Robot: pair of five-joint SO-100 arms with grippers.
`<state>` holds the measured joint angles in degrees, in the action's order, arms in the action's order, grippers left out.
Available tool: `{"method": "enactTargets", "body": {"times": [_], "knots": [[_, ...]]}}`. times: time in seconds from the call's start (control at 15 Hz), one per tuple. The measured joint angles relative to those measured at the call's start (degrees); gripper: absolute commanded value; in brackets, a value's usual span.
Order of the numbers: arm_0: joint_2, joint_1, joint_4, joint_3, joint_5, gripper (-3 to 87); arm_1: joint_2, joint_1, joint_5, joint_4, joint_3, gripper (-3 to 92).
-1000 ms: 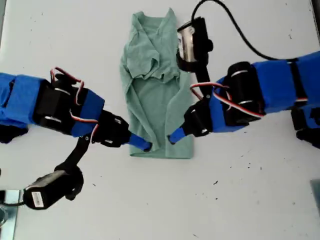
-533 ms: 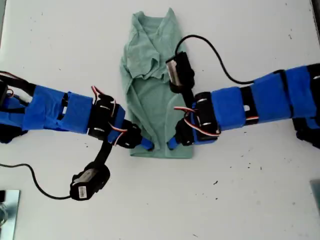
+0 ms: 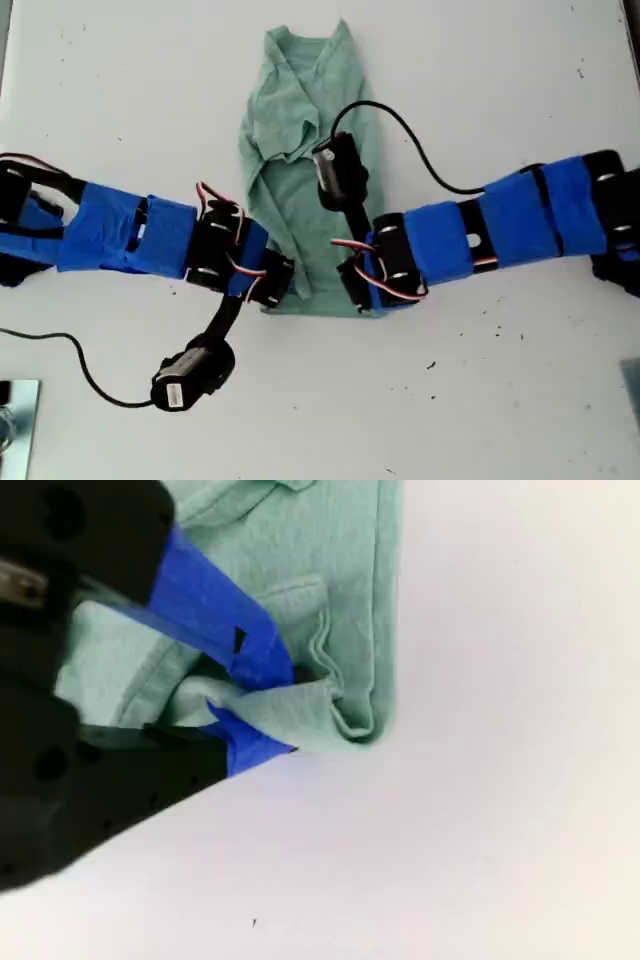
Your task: Fold t shirt
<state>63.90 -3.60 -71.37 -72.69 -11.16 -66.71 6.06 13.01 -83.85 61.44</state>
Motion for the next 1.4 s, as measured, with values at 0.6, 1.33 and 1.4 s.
{"method": "enactTargets", "body": {"times": [0.6,1.33,1.4], "knots": [[7.12,-13.36,-3.78,12.04,-3.08,-0.2,-10.55,4.75,9.23,-0.7,-3.25,-0.5],[52.12,23.82,0.62,-23.55,-11.69,26.4,-27.77,-27.69,24.52,33.05,13.89,21.8],[63.11,28.12,1.67,-32.96,-11.43,25.6,-37.71,-30.15,23.12,41.13,25.49,21.8]]}}
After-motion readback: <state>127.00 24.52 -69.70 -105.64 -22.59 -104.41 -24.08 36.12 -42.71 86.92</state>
